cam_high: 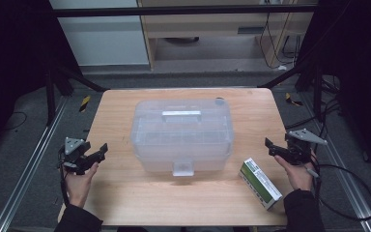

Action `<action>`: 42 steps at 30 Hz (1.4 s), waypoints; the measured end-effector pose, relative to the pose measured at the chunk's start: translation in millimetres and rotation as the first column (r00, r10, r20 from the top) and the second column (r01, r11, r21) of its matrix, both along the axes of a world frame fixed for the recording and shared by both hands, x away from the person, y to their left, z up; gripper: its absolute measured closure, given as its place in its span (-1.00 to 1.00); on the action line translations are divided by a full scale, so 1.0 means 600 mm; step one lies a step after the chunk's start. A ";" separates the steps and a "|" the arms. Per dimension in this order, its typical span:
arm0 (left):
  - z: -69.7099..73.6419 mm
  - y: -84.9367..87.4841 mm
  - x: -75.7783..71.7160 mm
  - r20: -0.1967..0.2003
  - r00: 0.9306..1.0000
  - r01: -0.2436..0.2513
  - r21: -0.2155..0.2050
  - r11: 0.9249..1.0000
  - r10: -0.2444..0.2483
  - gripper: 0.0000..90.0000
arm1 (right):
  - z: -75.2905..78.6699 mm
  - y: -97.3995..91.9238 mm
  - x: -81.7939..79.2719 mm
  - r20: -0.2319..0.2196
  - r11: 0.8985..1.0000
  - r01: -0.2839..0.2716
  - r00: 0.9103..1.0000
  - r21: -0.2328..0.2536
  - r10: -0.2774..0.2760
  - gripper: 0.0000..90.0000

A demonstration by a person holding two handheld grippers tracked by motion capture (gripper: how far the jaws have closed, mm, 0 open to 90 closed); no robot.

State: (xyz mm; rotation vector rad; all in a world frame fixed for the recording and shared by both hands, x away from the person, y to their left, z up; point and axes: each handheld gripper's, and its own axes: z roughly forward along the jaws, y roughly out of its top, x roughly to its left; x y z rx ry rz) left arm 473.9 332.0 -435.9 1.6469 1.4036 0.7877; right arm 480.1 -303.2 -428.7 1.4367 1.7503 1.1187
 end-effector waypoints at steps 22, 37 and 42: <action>0.035 -0.025 0.009 -0.025 0.995 0.098 0.046 0.994 -0.097 -0.48 | 0.025 0.023 -0.012 0.000 0.998 -0.049 0.999 -0.030 0.049 -0.55; 0.079 -0.046 0.010 0.017 0.985 0.172 0.052 0.984 -0.173 -0.35 | 0.030 0.025 -0.008 -0.005 0.996 -0.060 0.998 -0.064 0.060 -0.56; 0.096 -0.052 0.014 0.018 0.981 0.191 0.078 0.978 -0.193 -0.33 | 0.042 0.026 -0.007 -0.001 0.995 -0.075 0.997 -0.062 0.075 -0.58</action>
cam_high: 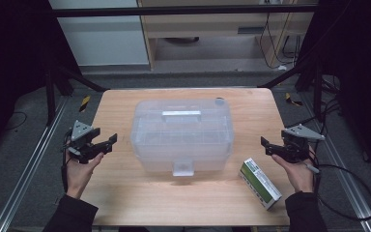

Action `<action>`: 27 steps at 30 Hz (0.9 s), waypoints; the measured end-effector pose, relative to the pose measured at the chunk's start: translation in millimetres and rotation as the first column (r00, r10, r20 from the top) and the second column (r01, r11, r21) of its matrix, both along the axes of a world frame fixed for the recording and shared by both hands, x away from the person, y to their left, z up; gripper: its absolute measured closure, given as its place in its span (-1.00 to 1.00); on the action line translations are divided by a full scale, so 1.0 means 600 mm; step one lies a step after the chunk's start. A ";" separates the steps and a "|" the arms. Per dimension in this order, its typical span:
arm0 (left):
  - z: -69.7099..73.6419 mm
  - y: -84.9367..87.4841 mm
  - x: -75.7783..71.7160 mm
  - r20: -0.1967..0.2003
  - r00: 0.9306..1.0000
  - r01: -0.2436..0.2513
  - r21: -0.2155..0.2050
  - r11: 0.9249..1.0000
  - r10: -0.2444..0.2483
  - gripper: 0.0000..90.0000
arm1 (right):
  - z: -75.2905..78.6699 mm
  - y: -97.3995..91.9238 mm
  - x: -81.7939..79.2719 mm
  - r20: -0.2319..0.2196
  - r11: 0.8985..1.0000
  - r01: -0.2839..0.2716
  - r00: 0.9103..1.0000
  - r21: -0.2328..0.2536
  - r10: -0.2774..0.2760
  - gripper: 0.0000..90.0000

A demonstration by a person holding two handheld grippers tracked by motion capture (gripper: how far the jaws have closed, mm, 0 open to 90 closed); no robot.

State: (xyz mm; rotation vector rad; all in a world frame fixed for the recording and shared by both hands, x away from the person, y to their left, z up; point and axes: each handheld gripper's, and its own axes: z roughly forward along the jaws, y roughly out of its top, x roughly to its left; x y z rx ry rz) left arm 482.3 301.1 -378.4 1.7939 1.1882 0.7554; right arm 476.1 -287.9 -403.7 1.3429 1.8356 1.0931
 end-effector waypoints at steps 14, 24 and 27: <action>0.053 0.002 -0.001 0.037 0.999 0.030 0.039 0.999 -0.031 -0.28 | 0.011 0.009 0.005 -0.040 0.997 -0.069 0.997 -0.035 0.067 -0.58; 0.086 -0.015 0.007 0.065 0.995 0.069 0.072 0.995 -0.074 -0.26 | 0.010 0.006 0.005 -0.033 0.997 -0.065 0.997 -0.037 0.064 -0.59; 0.095 -0.023 0.011 0.065 0.994 0.087 0.090 0.992 -0.093 -0.26 | 0.009 0.005 0.005 -0.035 0.997 -0.065 0.997 -0.035 0.064 -0.59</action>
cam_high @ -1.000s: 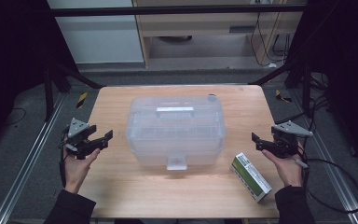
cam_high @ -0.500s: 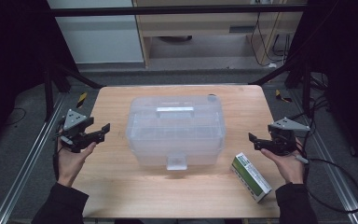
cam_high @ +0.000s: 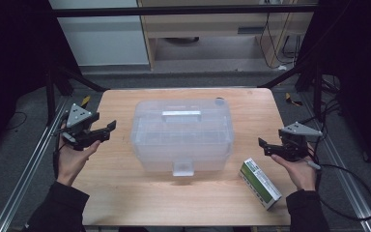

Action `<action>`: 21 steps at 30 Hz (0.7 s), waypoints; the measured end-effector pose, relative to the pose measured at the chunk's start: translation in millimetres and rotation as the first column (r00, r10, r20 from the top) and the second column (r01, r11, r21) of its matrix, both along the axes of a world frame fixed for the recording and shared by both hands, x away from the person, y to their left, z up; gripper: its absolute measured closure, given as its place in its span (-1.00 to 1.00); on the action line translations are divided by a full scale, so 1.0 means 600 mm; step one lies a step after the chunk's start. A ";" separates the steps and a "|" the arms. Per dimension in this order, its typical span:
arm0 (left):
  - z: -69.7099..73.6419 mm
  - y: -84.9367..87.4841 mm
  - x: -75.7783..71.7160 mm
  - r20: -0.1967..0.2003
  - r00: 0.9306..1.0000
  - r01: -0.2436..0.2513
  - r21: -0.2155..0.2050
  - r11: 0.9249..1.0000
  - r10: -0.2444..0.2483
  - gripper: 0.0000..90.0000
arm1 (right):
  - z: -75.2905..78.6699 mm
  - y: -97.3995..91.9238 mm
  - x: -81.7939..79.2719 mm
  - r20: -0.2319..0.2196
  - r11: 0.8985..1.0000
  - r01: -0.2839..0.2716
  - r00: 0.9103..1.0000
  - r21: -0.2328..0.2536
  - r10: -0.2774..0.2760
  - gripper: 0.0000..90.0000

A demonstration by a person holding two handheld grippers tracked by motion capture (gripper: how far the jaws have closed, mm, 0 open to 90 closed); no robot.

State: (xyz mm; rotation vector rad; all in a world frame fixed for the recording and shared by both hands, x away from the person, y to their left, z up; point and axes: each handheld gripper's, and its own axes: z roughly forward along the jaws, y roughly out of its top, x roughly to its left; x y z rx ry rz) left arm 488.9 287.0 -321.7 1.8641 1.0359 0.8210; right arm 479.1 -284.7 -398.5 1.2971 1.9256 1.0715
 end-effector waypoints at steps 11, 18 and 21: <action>0.033 -0.030 0.013 0.002 0.998 0.065 0.090 0.994 -0.066 -0.25 | -0.004 0.000 -0.001 -0.003 1.000 0.003 1.000 -0.002 -0.003 -0.60; 0.041 -0.053 0.017 0.001 0.994 0.105 0.130 0.986 -0.106 -0.26 | -0.010 0.001 0.000 -0.007 1.000 -0.004 1.000 -0.004 0.004 -0.59; 0.044 -0.062 0.019 -0.001 0.993 0.120 0.144 0.982 -0.121 -0.26 | -0.010 0.000 0.000 -0.006 1.000 -0.002 1.000 -0.004 0.002 -0.59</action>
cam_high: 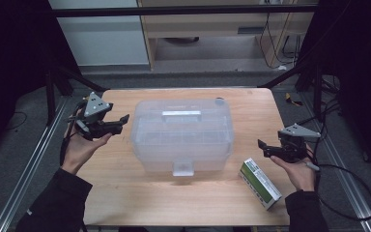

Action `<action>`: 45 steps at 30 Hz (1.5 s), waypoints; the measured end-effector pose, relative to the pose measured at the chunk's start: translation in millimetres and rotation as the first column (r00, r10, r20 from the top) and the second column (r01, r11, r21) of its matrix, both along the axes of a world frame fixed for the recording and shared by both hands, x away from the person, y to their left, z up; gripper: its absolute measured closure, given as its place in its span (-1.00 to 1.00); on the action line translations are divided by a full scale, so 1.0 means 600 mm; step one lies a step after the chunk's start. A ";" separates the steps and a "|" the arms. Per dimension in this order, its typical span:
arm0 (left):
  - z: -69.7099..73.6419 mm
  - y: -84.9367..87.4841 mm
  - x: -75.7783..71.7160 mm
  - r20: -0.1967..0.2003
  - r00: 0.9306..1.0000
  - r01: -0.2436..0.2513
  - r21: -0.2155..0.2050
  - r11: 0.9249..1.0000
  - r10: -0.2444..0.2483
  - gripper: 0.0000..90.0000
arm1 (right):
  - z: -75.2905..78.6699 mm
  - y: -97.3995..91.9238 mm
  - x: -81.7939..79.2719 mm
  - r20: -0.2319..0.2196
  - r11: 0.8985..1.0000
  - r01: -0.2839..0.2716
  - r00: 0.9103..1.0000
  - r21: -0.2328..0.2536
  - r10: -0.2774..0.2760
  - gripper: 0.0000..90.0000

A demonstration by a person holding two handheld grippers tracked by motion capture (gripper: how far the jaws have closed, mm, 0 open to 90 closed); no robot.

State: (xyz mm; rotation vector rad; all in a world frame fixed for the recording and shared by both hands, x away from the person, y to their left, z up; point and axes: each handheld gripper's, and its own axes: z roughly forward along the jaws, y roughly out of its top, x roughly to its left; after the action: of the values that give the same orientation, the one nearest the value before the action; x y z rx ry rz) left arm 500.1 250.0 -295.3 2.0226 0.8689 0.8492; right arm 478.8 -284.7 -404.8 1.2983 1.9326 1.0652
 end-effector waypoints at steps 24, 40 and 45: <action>0.030 -0.083 0.010 -0.009 0.990 0.140 0.170 0.975 -0.140 -0.22 | -0.011 0.005 0.003 -0.018 1.000 -0.015 1.000 -0.014 0.015 -0.58; 0.030 -0.124 0.016 -0.028 0.980 0.197 0.308 0.931 -0.199 -0.22 | -0.012 0.006 0.004 -0.024 1.000 -0.019 1.000 -0.014 0.019 -0.58; 0.030 -0.135 0.016 -0.038 0.974 0.221 0.349 0.911 -0.222 -0.21 | -0.012 0.005 0.004 -0.025 1.000 -0.020 0.999 -0.017 0.020 -0.58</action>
State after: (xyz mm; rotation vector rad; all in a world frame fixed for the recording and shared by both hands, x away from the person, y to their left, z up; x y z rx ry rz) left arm 509.9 168.7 -277.2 2.3739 0.4934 0.9267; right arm 481.0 -281.6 -412.1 1.2916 1.9727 1.0448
